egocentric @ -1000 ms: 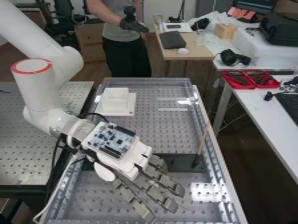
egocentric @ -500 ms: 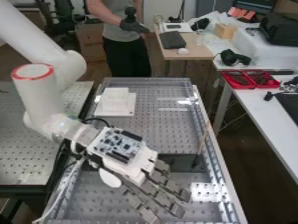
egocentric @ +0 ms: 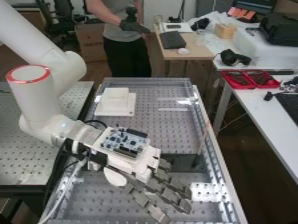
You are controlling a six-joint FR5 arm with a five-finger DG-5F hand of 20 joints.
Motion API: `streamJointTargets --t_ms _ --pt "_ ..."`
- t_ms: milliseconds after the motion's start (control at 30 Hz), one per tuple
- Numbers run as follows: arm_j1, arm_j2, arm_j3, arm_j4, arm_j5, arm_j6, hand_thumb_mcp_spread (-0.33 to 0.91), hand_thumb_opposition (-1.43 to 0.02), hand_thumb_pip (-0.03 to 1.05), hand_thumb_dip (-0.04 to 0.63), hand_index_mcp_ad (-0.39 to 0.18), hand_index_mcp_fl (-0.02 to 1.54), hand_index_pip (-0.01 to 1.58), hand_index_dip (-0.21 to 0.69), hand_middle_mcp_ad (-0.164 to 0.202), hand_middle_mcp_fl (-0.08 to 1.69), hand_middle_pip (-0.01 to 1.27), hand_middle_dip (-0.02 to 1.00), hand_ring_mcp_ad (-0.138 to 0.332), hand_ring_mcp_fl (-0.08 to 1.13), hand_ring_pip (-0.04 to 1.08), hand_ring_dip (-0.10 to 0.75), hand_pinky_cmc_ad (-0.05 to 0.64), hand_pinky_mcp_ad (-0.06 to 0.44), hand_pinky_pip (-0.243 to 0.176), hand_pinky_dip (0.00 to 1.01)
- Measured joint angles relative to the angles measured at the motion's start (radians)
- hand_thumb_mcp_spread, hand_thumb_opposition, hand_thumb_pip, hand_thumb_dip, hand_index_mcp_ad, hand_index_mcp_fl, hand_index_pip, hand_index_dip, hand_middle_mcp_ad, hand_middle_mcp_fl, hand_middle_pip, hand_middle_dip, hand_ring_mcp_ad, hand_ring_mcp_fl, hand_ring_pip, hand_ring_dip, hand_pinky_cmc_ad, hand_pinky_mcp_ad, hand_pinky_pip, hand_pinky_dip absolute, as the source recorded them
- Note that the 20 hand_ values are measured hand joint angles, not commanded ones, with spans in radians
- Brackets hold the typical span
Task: Grab the paper clip and place it in the clear container
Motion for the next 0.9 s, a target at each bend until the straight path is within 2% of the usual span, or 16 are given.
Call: streamJointTargets --t_ms 100,300,567,900 --pt "-0.003 -0.004 0.006 -0.008 -0.009 -0.004 0.60 -0.86 0.49 0.265 -0.173 0.39 1.48 0.187 -0.017 0.27 0.13 0.19 0.093 0.08 0.12 0.091 0.312 0.265 0.066 0.20" --pt "-0.008 -0.009 0.016 -0.021 -0.019 -0.013 0.60 -0.87 0.50 0.267 -0.175 0.39 1.46 0.187 -0.021 0.27 0.13 0.19 0.093 0.08 0.12 0.091 0.312 0.265 0.066 0.20" --pt "-0.016 -0.015 0.027 -0.033 -0.041 -0.045 0.59 -0.87 0.50 0.265 -0.180 0.34 1.40 0.183 -0.021 0.27 0.12 0.19 0.093 0.08 0.12 0.091 0.316 0.265 0.066 0.20" --pt "-0.034 -0.027 0.049 -0.057 -0.090 -0.086 0.59 -0.87 0.50 0.267 -0.185 0.34 1.40 0.182 -0.024 0.29 0.12 0.19 0.087 0.08 0.12 0.091 0.318 0.265 0.065 0.20"
